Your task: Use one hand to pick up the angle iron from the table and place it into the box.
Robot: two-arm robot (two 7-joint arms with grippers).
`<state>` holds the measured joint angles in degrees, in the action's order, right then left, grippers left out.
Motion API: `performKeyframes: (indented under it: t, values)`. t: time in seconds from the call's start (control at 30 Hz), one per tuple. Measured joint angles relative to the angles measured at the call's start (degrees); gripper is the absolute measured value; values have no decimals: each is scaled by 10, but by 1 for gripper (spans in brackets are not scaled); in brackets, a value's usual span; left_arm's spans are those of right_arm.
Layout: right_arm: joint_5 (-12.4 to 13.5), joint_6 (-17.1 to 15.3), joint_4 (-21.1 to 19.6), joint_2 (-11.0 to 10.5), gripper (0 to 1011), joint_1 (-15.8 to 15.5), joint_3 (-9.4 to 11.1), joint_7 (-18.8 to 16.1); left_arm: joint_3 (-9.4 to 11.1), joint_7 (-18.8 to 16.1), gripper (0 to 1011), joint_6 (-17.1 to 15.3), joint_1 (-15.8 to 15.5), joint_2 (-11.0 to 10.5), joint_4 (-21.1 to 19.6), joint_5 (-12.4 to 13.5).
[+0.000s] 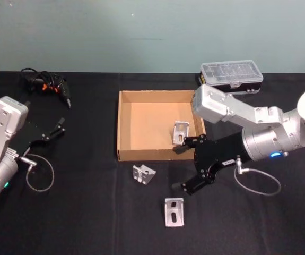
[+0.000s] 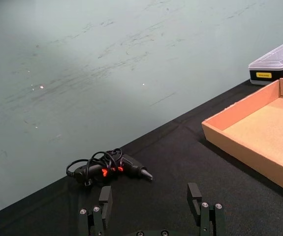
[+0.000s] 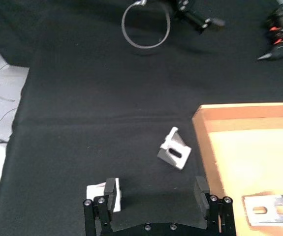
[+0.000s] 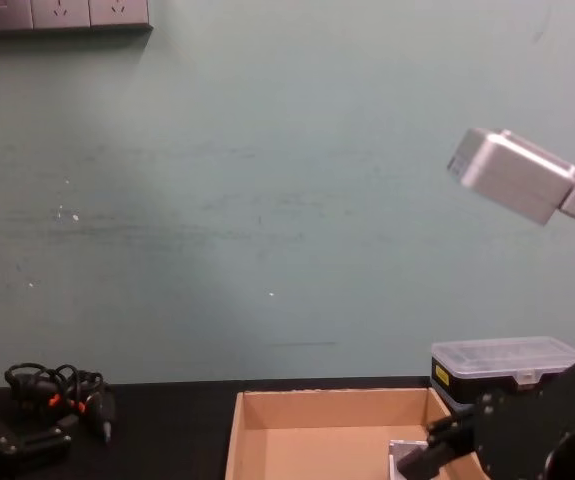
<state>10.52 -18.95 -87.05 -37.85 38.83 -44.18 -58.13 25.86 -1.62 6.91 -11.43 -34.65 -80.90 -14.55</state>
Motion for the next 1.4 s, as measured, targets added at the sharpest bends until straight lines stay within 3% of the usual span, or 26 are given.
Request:
performKeyframes:
  t: [0.27,0.63,1.3,1.4]
  values:
    - [-5,-3,11,1,1003,16,-36,-24,0,0,1000,0,0,0,0,0]
    - [-7,-5,19,1,1003,20,-71,-30,0,0,1000,0,0,0,0,0]
    - [4,-5,42,12,1003,24,-97,3,0,0,1000,0,0,0,0,0]
    - [6,-5,43,13,956,24,-98,8,0,0,1000,0,0,0,0,0]
